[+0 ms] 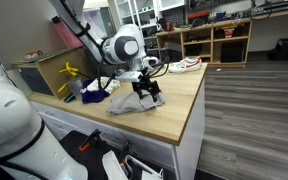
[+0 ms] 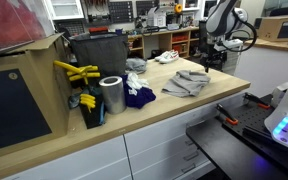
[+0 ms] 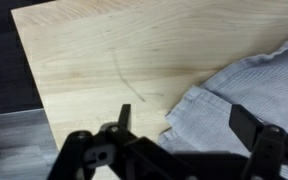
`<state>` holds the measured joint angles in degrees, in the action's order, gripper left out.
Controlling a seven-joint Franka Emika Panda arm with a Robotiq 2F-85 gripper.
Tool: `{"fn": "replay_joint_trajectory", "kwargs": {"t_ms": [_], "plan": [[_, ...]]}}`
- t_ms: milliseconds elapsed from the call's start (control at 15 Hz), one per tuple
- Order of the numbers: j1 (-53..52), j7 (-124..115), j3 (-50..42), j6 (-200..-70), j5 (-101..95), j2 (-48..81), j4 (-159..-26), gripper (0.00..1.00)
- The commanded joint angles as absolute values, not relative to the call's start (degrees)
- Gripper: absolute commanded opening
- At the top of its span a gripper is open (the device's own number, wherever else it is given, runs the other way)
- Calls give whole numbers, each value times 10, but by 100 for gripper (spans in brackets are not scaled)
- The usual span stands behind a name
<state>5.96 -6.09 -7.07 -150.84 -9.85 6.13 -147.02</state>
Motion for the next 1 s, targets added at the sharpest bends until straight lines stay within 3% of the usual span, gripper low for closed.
{"fn": "replay_joint_trajectory", "kwargs": {"t_ms": [0,333,400,467,933], "plan": [[58,-86,-81,-1526,-97,102,-1454,100],[63,-75,-79,-1608,-47,136,-1459,100],[65,-70,-75,-1631,-30,142,-1460,91],[68,-62,-66,-1652,-5,145,-1462,74],[103,-42,7,-1688,146,164,-1465,20]]}}
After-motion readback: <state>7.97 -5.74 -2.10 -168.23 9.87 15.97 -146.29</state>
